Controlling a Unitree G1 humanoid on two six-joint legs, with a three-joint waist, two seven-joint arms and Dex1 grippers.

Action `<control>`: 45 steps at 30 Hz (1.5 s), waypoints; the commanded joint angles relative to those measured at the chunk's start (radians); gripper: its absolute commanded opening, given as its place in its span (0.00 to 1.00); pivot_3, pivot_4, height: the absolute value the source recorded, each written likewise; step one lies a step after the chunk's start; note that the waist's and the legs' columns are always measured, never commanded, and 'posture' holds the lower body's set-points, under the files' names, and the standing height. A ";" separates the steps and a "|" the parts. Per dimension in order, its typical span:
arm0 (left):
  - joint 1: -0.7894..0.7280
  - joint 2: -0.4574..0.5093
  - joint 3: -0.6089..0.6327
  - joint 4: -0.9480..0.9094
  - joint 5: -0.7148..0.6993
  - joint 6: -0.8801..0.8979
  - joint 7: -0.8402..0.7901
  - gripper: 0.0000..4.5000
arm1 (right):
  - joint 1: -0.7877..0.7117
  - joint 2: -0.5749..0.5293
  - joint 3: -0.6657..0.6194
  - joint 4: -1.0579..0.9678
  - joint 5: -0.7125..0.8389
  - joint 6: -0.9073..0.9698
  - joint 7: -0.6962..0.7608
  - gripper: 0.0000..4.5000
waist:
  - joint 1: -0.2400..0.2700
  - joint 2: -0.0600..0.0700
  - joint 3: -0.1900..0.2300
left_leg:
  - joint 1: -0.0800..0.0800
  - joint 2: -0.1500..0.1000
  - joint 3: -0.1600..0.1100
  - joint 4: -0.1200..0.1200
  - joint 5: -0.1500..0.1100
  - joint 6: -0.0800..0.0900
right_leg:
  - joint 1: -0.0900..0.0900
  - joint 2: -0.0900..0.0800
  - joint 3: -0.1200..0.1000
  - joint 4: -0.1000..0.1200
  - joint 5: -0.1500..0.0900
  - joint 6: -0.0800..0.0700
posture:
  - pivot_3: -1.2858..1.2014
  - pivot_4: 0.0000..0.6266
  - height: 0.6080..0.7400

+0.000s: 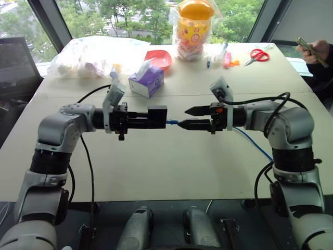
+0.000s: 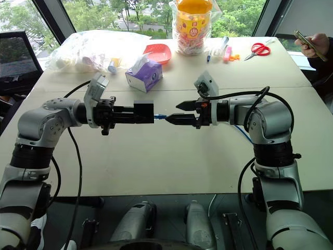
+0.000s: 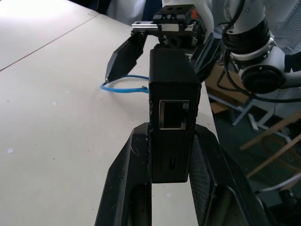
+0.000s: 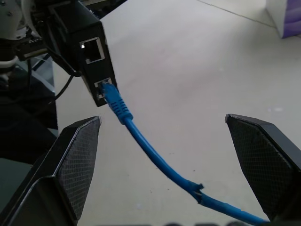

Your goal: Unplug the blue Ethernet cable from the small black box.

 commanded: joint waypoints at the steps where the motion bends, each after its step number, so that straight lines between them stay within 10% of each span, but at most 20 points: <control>1: -0.019 0.003 0.018 -0.017 -0.005 -0.013 0.001 0.11 | -0.022 -0.006 0.003 -0.055 0.051 0.013 -0.015 0.68 | -0.001 0.000 0.000 | 0.000 0.000 0.000 0.000 0.000 0.000 | 0.000 0.000 0.000 0.000 0.000 0.000 | 0.52 0.24 1.00; 4: -0.017 0.002 0.020 -0.016 -0.005 -0.012 0.005 0.11 | -0.025 0.000 0.014 -0.068 0.067 0.023 -0.038 0.35 | -0.002 0.000 0.000 | 0.000 0.000 0.000 0.000 0.000 0.000 | 0.000 0.001 0.000 0.000 0.000 0.000 | 0.52 0.24 1.00; 38: 0.005 0.003 0.025 -0.069 -0.027 0.009 0.003 0.11 | -0.067 0.006 0.075 -0.090 0.180 0.035 -0.099 0.35 | -0.003 0.000 0.000 | 0.000 0.000 0.000 0.000 0.000 0.000 | 0.000 0.001 0.000 0.001 0.000 0.000 | 0.52 0.24 1.00; 41: 0.004 0.002 0.024 -0.069 -0.026 0.009 0.005 0.11 | -0.067 0.005 0.079 -0.090 0.180 0.030 -0.100 0.04 | -0.003 0.000 0.000 | 0.000 0.000 0.000 0.000 0.000 0.000 | 0.000 0.001 0.000 0.001 0.000 0.000 | 0.52 0.24 1.00; 45: -0.001 -0.006 0.043 -0.071 -0.051 0.036 0.020 0.11 | -0.063 -0.002 0.088 -0.098 0.178 0.022 -0.096 0.01 | -0.003 0.000 0.000 | 0.000 0.000 0.000 0.000 0.000 0.000 | 0.000 0.001 0.000 0.001 0.000 0.000 | 0.52 0.24 1.00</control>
